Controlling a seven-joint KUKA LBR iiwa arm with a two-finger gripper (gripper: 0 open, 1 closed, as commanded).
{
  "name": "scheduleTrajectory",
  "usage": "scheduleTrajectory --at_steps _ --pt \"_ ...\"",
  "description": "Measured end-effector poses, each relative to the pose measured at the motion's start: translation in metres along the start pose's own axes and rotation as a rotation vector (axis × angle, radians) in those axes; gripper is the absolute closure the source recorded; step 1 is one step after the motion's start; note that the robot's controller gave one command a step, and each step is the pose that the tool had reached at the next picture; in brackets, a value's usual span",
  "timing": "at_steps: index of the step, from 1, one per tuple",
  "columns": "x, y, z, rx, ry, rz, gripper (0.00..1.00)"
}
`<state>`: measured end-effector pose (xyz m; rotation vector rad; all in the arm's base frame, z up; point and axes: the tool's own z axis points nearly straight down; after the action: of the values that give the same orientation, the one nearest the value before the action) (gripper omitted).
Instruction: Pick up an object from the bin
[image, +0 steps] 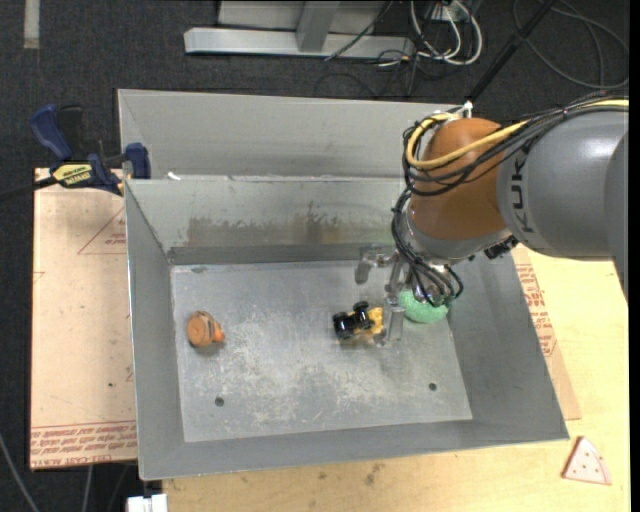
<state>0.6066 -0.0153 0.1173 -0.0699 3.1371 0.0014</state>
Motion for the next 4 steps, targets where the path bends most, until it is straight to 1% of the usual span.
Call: scheduleTrajectory --at_steps 1,2,4 --pt "0.012 0.001 0.046 0.0 0.002 -0.034 0.0" --pt "0.002 0.002 0.047 -0.001 -0.001 -0.005 1.0" --pt "0.002 0.002 0.046 -0.001 0.0 -0.005 1.0"
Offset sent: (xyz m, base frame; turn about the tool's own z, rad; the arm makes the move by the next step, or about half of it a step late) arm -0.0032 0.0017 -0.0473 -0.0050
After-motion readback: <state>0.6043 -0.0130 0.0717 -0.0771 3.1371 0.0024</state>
